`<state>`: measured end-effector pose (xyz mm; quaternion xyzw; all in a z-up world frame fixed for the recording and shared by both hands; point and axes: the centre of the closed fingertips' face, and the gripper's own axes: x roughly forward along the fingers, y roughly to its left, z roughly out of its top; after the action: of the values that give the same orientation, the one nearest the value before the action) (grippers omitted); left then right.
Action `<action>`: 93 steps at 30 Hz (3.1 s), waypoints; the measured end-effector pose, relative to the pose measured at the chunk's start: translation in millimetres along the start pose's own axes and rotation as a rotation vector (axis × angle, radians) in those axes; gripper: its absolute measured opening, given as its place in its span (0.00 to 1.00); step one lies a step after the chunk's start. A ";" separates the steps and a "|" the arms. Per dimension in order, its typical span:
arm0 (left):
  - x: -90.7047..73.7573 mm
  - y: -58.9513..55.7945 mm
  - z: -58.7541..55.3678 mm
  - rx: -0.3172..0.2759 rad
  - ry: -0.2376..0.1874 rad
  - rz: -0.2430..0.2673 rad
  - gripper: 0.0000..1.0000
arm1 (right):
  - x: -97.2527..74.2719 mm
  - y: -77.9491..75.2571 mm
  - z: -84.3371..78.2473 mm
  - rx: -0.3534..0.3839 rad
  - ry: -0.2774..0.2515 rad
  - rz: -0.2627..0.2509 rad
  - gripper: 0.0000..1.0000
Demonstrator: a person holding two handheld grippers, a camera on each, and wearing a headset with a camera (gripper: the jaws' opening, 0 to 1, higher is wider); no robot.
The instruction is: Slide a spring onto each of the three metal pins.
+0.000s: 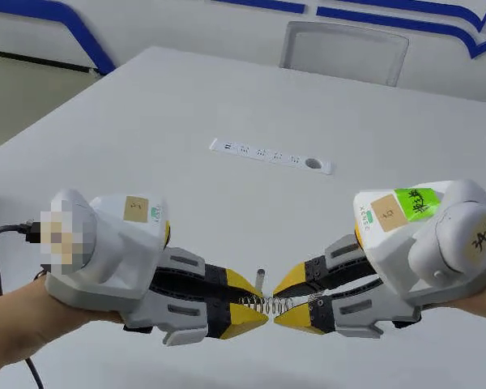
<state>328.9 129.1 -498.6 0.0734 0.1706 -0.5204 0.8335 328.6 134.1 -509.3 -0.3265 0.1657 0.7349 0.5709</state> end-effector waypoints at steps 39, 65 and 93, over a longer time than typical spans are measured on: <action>3.4 -2.9 -6.3 0.028 0.040 0.002 0.10 | -0.6 2.7 63.0 0.101 -0.250 0.011 0.11; 4.5 3.7 -12.7 0.001 0.030 0.022 0.10 | 5.5 -5.4 56.9 0.149 -0.229 -0.023 0.12; -13.0 24.3 -18.0 -0.133 0.009 0.097 0.36 | -0.7 -38.0 54.6 0.196 -0.246 -0.109 0.11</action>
<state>341.6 156.2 -511.9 0.0283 0.2047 -0.4667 0.8599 348.8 178.3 -464.0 -0.1851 0.1476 0.7177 0.6549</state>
